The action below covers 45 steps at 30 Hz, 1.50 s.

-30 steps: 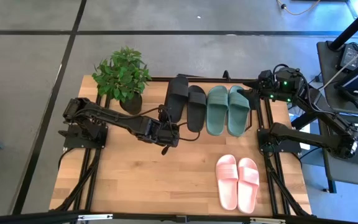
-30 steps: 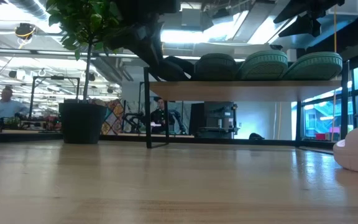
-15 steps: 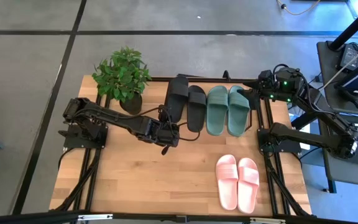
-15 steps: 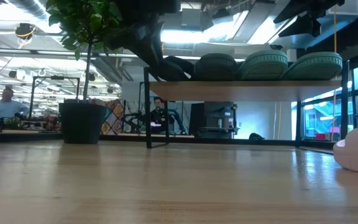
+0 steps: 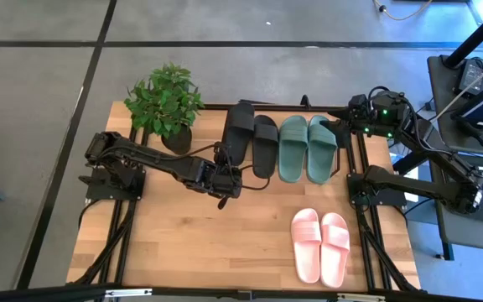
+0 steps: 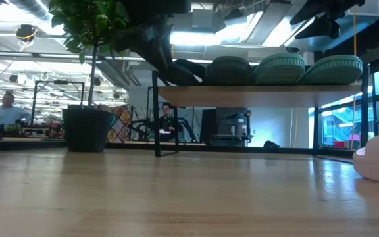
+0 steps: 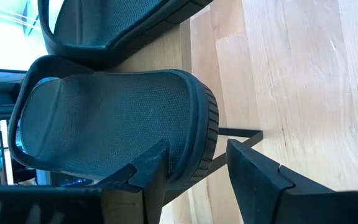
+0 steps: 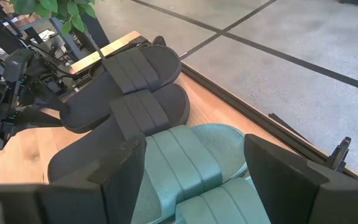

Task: Pick and place slides into the shelf
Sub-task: Put the black slides on the shelf

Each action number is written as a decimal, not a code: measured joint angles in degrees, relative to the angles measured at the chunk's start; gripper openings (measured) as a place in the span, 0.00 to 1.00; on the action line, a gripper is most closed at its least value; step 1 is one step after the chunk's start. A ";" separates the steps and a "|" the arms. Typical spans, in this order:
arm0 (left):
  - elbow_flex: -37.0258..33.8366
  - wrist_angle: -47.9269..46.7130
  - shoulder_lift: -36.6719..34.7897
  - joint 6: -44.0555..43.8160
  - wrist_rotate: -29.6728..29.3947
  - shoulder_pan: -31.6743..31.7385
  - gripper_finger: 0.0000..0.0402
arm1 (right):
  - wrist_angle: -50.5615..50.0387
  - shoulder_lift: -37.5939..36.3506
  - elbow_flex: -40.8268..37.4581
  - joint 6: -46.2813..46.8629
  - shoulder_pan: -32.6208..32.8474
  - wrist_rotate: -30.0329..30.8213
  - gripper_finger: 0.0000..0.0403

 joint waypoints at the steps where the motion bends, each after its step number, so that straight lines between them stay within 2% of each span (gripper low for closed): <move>1: 0.00 0.01 0.00 0.00 0.00 0.00 0.38 | 0.01 0.00 0.00 0.00 0.01 0.00 0.67; 6: 0.00 -0.02 0.00 0.00 -0.21 -0.09 0.33 | 0.00 0.00 0.00 0.00 0.00 0.00 0.67; 16: -0.04 -0.03 0.00 0.24 0.22 -0.99 0.10 | -0.48 -0.02 0.00 -0.01 0.01 0.00 0.67; 22: -0.04 -0.03 0.00 0.25 0.10 -1.63 0.03 | -0.48 -0.02 0.00 0.00 0.02 0.00 0.67; 35: -0.04 0.06 0.00 0.26 -0.11 -2.08 0.02 | -0.46 0.00 0.00 0.00 0.00 0.00 0.67; 45: 1.10 0.11 0.00 2.95 -0.84 -2.76 0.16 | -0.44 0.00 0.00 0.00 0.00 0.00 0.67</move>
